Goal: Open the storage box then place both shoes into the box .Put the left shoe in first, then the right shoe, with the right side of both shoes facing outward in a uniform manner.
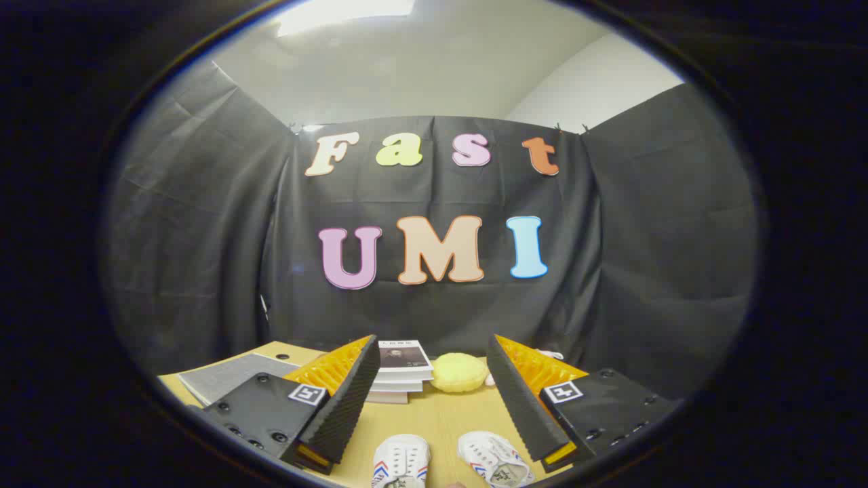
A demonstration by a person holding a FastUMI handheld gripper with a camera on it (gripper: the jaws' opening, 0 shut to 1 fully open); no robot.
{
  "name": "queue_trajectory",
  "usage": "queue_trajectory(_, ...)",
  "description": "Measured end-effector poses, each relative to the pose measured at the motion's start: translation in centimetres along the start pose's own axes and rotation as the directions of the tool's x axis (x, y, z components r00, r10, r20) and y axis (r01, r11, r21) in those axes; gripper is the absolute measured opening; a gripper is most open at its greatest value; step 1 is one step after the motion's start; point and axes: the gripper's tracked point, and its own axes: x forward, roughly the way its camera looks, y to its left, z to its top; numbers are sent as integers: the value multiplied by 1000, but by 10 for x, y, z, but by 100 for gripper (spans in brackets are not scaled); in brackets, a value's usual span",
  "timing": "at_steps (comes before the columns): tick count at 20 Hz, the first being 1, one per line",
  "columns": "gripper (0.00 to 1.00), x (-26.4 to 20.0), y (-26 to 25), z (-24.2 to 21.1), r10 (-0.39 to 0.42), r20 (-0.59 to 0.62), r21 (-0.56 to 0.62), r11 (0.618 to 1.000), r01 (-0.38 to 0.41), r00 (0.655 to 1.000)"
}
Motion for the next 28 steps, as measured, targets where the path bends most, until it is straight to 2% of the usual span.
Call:
queue_trajectory(18,100,4,7,0,34,5,8,999,-34,999)
queue_trajectory(25,100,1,28,-17,117,-81,141,984,-105,990)
queue_trajectory(28,100,-7,51,-37,189,-142,233,960,-153,972)
